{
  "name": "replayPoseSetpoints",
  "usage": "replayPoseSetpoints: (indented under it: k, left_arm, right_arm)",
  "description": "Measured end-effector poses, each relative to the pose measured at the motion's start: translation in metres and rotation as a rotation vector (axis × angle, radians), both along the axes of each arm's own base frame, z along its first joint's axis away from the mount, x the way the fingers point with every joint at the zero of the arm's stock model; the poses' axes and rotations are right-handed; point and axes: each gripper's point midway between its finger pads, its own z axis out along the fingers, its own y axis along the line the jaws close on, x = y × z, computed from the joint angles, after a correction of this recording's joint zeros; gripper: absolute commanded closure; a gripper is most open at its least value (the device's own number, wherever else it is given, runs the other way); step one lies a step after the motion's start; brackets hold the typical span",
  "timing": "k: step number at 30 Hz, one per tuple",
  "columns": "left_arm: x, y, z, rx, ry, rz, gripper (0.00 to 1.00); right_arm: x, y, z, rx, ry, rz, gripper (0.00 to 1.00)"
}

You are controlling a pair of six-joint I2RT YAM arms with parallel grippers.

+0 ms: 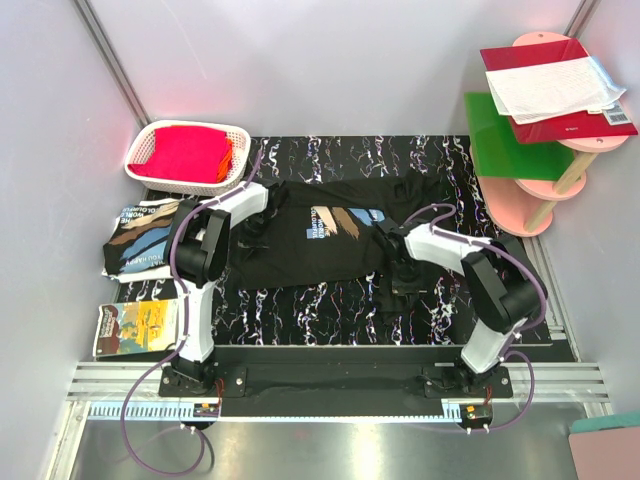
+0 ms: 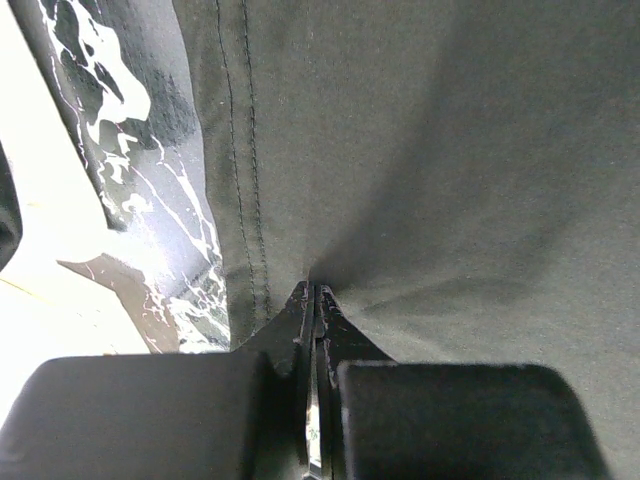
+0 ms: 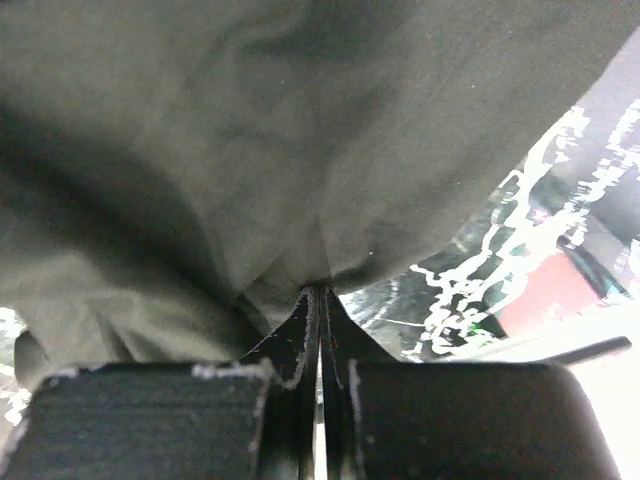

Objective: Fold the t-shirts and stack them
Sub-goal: Grap the side of the flattened tshirt closest away from the robot with both arms

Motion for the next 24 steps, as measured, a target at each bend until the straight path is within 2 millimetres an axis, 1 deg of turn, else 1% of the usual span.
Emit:
replayPoseSetpoints:
  k: [2,9,12,15,18,23,24]
  left_arm:
    - [0.0,0.0,0.0,0.001,0.001,-0.003,1.0]
    - [0.001,0.003,0.001,0.014,-0.001,-0.009,1.0]
    - [0.001,0.005,0.002,0.022,0.0,-0.013,1.0]
    - [0.001,0.009,0.002,0.036,0.003,-0.01,1.0]
    - [0.0,0.014,0.002,0.061,0.009,-0.009,1.0]
    - [-0.003,0.024,0.006,0.12,0.02,-0.01,1.0]
    - [-0.003,0.025,0.007,0.124,0.021,-0.009,0.98]
  right_arm:
    - [0.0,-0.004,0.0,-0.037,0.019,0.003,1.0]
    - [-0.012,-0.039,0.0,-0.247,0.088,0.019,1.0]
    - [-0.013,-0.049,0.001,-0.311,0.093,0.016,1.0]
    - [-0.007,-0.053,0.004,-0.357,0.082,0.013,1.0]
    - [0.002,-0.057,0.012,-0.403,0.054,0.008,1.0]
    - [0.008,-0.067,0.024,-0.473,0.026,0.01,1.0]
    - [0.008,-0.067,0.025,-0.476,0.026,0.01,1.0]
